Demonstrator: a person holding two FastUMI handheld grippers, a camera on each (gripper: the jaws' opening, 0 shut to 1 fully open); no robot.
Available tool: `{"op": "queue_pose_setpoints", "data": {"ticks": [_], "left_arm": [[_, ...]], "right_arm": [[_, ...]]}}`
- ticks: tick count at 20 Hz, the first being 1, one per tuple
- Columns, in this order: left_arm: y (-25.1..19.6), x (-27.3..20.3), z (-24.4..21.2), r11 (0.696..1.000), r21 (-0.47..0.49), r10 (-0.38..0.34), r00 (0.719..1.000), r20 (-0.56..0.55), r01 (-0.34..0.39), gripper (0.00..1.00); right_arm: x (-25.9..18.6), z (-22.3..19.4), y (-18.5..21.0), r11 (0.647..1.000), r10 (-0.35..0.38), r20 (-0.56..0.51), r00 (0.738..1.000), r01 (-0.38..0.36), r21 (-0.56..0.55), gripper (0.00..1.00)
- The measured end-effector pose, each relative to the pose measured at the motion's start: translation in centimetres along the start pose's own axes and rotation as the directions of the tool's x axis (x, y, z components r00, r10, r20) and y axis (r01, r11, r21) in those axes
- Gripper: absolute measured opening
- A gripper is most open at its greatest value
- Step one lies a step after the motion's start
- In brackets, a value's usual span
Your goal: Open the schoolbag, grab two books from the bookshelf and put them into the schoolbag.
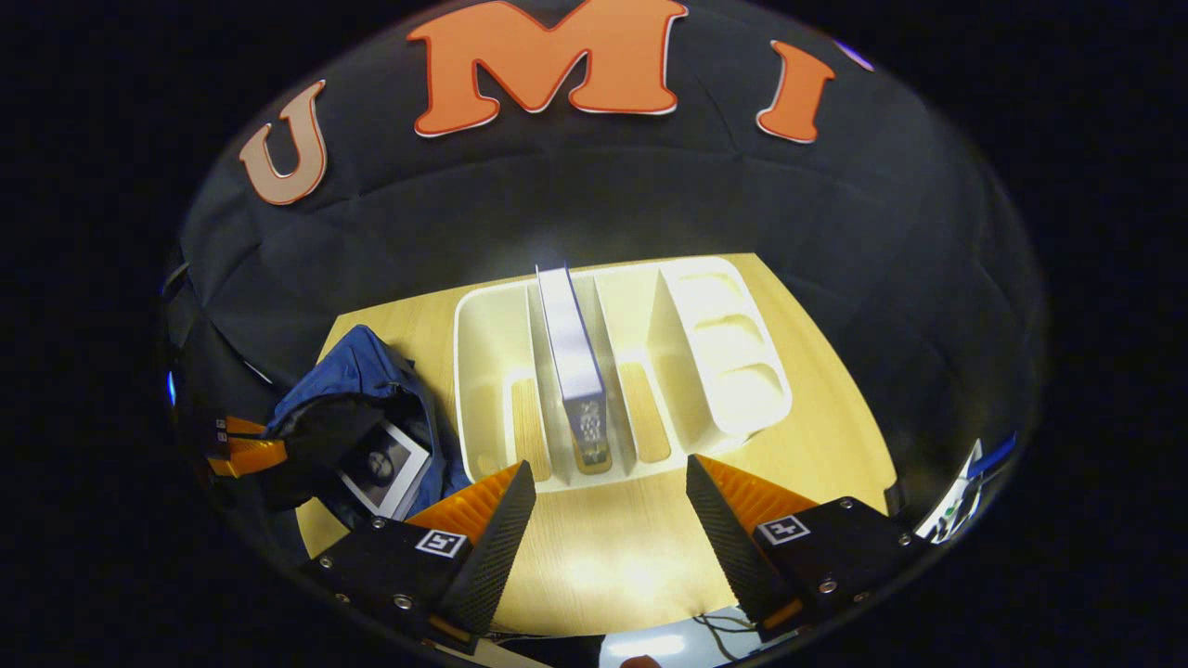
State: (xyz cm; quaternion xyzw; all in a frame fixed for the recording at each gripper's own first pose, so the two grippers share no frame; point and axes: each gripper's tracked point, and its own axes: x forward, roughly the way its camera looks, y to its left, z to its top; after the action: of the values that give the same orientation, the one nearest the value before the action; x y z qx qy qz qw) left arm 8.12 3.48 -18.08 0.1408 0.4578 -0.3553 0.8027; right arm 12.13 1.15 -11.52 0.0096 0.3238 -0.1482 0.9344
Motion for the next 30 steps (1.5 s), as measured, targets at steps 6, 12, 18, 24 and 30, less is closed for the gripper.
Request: {"op": "queue_pose_setpoints", "data": {"ticks": [6, 12, 18, 24, 30], "left_arm": [[1.0, 1.2, -0.6, 0.998, -0.058, -0.011, 1.0, -0.007, 0.01, 0.01], [1.9, 1.7, -1.0, 0.996, -0.082, -0.032, 0.999, -0.036, 0.029, 0.01], [2.9, 1.6, -1.2, 0.994, -0.11, -0.019, 0.998, -0.061, 0.012, 0.01], [2.7, 1.7, -1.3, 0.994, -0.11, -0.019, 0.997, -0.069, 0.011, 0.01], [2.9, 1.2, -1.4, 0.993, -0.117, 0.006, 0.999, -0.051, -0.012, 0.01]], "right_arm": [[4.4, 5.6, 3.0, 0.991, 0.064, -0.092, 0.994, -0.074, -0.114, 0.97], [10.7, 5.1, 4.5, 0.988, 0.026, -0.236, 0.971, -0.061, -0.141, 0.98], [13.1, 4.5, 4.6, 0.987, 0.005, -0.297, 0.955, -0.052, -0.15, 0.88], [13.8, 4.8, 4.6, 0.988, 0.014, -0.288, 0.958, -0.057, -0.143, 0.35], [11.1, 6.1, 4.3, 0.992, 0.025, -0.222, 0.975, -0.052, -0.113, 0.33]]}}
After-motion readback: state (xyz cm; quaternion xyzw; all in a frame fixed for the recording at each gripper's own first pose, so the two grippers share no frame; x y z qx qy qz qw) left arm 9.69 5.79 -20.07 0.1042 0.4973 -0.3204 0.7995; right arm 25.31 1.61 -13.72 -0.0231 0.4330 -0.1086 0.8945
